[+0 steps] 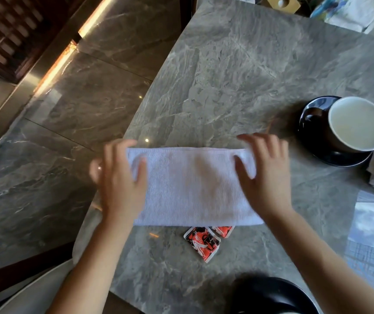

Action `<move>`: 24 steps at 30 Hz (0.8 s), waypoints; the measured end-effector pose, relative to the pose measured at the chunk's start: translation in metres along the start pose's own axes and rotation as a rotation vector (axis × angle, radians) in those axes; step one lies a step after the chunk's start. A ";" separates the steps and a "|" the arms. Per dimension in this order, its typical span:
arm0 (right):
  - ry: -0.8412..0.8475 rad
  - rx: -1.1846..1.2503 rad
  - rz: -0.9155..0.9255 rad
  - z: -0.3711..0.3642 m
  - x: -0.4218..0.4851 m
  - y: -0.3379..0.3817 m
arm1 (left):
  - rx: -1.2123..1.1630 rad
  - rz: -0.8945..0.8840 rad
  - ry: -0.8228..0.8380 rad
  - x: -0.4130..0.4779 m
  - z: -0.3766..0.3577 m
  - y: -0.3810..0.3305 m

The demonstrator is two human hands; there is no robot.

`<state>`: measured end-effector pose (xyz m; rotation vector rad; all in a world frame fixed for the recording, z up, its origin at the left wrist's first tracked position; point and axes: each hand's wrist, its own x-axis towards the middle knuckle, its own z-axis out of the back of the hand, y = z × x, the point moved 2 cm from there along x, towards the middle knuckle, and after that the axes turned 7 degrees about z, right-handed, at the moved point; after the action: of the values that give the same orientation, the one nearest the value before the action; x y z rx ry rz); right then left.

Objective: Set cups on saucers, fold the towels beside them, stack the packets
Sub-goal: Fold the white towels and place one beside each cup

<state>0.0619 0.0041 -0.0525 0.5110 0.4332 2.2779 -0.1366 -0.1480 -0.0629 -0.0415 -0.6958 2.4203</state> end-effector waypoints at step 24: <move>0.456 -0.176 0.205 -0.035 -0.041 -0.035 | 0.525 -0.236 0.309 -0.036 -0.034 0.041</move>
<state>0.0918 -0.0082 -0.1076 -0.0633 0.4089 2.6034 -0.1235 -0.1801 -0.1168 -0.1097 0.0787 2.2260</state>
